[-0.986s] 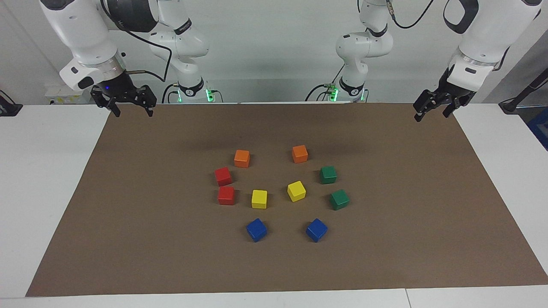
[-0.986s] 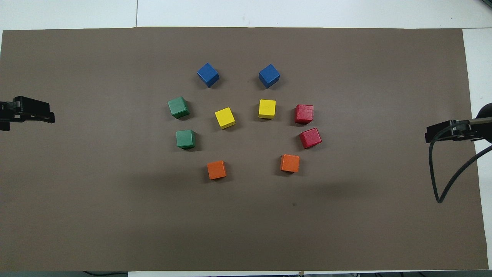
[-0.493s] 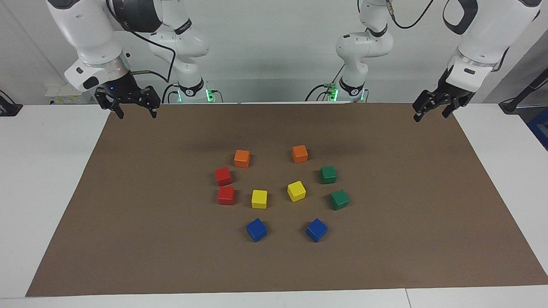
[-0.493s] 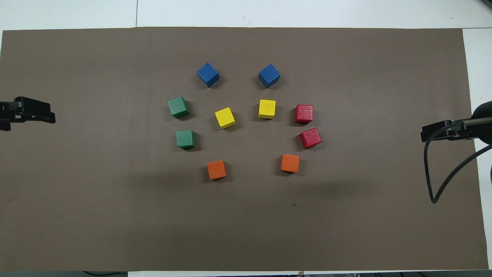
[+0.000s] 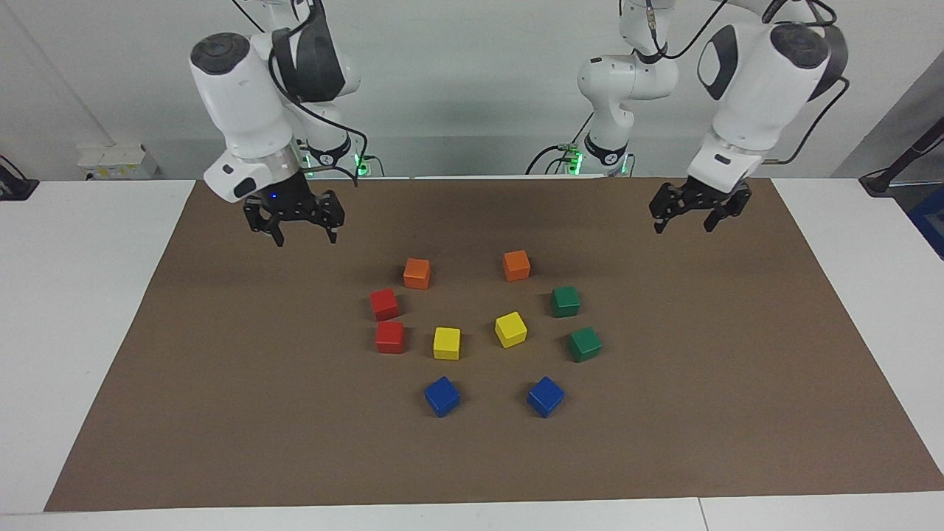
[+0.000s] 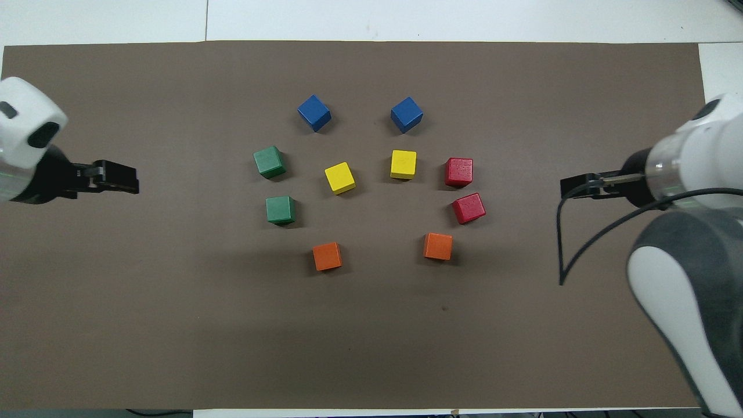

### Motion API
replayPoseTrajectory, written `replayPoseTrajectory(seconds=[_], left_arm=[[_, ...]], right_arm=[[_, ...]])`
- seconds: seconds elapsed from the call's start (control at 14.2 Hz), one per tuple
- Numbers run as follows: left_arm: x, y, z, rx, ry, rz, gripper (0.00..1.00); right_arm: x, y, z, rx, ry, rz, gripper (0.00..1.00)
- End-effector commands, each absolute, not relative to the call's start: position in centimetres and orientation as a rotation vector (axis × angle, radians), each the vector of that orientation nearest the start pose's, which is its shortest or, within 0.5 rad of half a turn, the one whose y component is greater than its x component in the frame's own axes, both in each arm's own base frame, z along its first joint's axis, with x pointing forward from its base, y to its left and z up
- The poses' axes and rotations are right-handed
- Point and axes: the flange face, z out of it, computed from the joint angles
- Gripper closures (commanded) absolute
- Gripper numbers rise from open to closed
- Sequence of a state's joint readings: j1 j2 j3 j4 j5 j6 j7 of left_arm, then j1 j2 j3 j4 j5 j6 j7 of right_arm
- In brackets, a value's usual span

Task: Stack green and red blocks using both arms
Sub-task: 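Reach the left gripper to green while the right gripper reaches red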

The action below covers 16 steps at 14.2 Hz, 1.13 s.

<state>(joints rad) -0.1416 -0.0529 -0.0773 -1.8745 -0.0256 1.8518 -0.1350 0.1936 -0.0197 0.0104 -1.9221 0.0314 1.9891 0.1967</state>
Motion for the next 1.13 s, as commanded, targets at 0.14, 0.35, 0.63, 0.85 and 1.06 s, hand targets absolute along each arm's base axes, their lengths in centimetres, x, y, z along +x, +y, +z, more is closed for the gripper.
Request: replayPoseTrajectory(seconds=[0.14, 0.35, 0.63, 0.85, 1.06], left_arm=[[53.6, -18.6, 45.5, -3.171, 0.211, -0.013, 0.0], [53.4, -21.2, 41.5, -3.195, 0.22, -0.022, 0.0], [52.6, -22.9, 37.6, -3.205, 0.17, -0.053, 0.0], [52.8, -23.6, 35.8, -3.212, 0.101, -0.056, 0.0], [52.8, -25.2, 33.3, -3.214, 0.076, -0.052, 0.0]], right_arm=[[57.0, 17.6, 45.4, -3.064, 0.063, -0.17, 0.0], [57.4, 20.0, 42.8, -3.06, 0.012, -0.179, 0.0], [57.8, 20.0, 39.3, -3.067, 0.008, -0.178, 0.0], [57.4, 19.7, 37.7, -3.067, -0.009, -0.196, 0.0], [56.2, 19.3, 35.7, -3.074, -0.012, -0.179, 0.0]])
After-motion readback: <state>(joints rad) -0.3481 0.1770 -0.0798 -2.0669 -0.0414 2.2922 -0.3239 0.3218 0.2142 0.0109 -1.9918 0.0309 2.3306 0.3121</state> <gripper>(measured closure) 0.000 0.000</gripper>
